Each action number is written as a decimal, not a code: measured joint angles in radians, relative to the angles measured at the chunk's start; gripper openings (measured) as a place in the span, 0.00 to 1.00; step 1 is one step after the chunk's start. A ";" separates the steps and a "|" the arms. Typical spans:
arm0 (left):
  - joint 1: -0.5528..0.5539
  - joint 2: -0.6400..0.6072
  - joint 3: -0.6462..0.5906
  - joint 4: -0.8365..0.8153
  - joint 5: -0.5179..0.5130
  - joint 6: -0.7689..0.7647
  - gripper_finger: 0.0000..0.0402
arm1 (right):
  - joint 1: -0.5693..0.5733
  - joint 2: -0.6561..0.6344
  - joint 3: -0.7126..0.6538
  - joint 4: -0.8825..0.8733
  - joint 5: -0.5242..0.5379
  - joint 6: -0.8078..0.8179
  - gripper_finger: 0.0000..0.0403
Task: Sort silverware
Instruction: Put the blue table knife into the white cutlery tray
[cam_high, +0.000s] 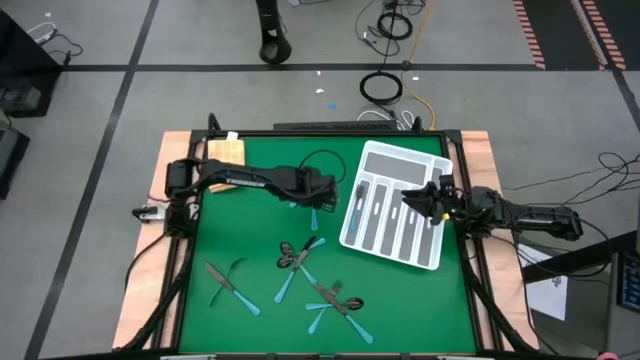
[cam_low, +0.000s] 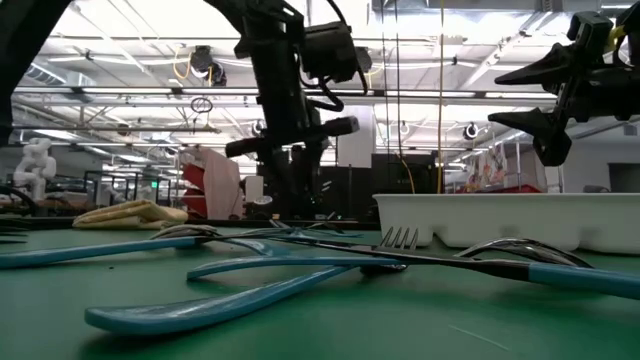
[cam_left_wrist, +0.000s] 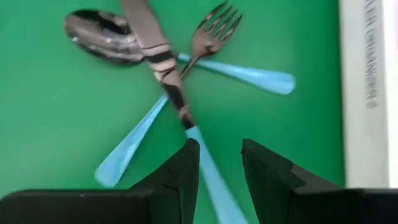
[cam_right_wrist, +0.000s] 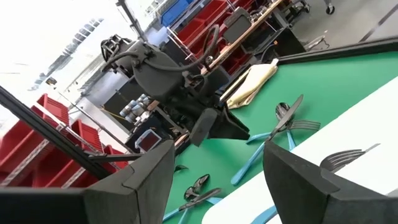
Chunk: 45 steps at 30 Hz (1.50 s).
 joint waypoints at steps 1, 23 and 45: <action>0.000 -0.001 0.000 0.008 -0.001 0.000 0.33 | 0.000 0.000 0.000 0.000 0.000 0.008 0.57; 0.011 0.073 -0.001 0.035 -0.002 -0.027 0.35 | 0.000 0.000 0.000 0.000 0.000 0.018 0.57; 0.044 0.180 0.002 0.045 0.026 -0.008 0.08 | 0.000 0.003 -0.001 0.004 0.000 0.018 0.57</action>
